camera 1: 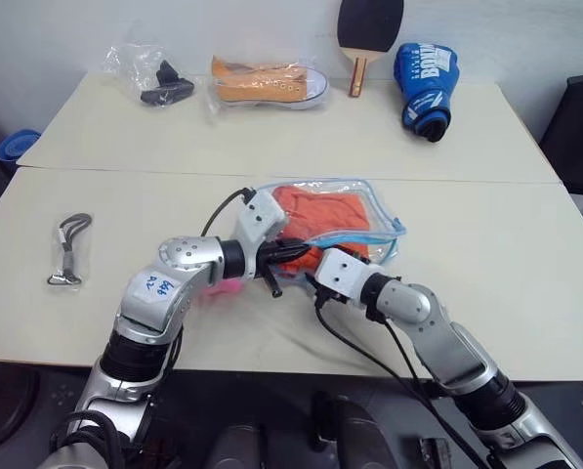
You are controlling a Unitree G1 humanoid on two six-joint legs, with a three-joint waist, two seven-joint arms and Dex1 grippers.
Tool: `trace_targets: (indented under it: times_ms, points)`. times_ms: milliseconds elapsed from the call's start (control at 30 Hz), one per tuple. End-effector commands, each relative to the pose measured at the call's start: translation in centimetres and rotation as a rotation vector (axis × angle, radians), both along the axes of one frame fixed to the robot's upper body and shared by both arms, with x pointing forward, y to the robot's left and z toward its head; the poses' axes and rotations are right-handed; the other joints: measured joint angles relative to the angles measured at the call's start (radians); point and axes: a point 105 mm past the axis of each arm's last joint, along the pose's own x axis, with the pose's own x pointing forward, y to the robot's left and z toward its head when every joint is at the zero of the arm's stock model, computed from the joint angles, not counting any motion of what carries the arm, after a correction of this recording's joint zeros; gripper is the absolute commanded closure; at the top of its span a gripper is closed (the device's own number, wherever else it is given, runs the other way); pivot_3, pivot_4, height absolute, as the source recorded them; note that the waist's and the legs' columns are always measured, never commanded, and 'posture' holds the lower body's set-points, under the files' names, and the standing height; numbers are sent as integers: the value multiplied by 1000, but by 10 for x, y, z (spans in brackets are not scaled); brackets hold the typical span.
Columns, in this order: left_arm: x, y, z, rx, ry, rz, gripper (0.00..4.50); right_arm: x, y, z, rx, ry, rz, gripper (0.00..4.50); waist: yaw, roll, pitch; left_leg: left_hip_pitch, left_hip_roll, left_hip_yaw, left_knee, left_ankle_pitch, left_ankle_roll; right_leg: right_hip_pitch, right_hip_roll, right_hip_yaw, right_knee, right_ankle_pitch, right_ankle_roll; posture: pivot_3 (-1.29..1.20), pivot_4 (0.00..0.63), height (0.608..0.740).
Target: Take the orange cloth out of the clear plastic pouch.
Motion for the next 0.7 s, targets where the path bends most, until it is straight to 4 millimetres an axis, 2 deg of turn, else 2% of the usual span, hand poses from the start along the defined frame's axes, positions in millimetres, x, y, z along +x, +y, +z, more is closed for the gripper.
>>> trace_targets:
  times_ms: [33,333,433,533,700]
  points:
    - [-1,-7,16,-26,-57,-30,4500,1,5,2,-17,-34,2,166,-1,0,0,0,0,0,0,0,0,0,0,0,0,0,0,0,150,740]
    - [-2,-12,21,-44,-63,-38,4500,23,5,-3,5,-26,-71,166,-9,0,0,0,0,0,0,0,0,0,0,0,0,0,0,0,150,740]
    - [-3,-13,21,-49,-63,-37,4500,27,3,-10,-21,-22,-78,736,-8,0,0,0,0,-1,1,0,0,0,-1,0,0,0,0,0,150,740]
    - [-2,-12,22,-53,-63,-29,4500,29,-2,-16,-64,-27,-89,1673,-7,0,0,0,0,-1,1,0,0,1,-1,0,0,0,0,0,150,740]
    - [0,-11,22,-58,-63,-17,4500,36,-7,-18,-10,5,-140,1673,-8,0,0,0,0,-1,1,0,0,1,-1,0,0,0,0,0,150,740]
